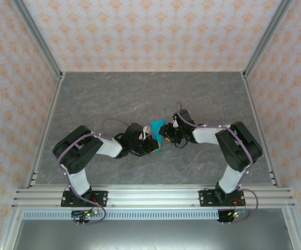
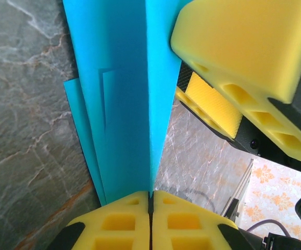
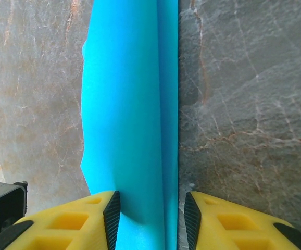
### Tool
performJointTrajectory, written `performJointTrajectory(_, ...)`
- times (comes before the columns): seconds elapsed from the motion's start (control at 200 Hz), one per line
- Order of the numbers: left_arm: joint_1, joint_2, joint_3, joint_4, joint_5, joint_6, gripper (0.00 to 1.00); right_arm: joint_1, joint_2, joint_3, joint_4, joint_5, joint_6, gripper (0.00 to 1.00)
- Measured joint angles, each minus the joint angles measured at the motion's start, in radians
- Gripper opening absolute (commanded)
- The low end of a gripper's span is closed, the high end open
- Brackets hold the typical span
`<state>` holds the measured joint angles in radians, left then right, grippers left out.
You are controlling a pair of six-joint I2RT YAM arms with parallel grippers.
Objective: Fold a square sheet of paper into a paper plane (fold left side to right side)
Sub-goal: Fold the wing for the fifth time at the center of the table.
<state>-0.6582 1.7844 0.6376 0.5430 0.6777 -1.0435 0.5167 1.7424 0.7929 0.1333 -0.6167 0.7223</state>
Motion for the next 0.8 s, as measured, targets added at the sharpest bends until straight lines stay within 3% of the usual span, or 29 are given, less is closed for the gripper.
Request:
performJointTrajectory(0.295, 0.000, -0.030, 0.000, -0.039, 0.000, 0.021, 0.19, 0.000, 0.005, 0.010, -0.017, 0.000, 0.000, 0.40)
performJointTrajectory(0.555, 0.077, -0.212, -0.021, -0.171, 0.003, 0.085, 0.34, 0.000, 0.005, 0.012, -0.021, 0.000, 0.000, 0.40)
performJointTrajectory(0.801, 0.162, -0.225, 0.010, -0.257, 0.024, 0.130, 0.33, 0.000, 0.006, 0.012, -0.021, 0.000, 0.000, 0.40)
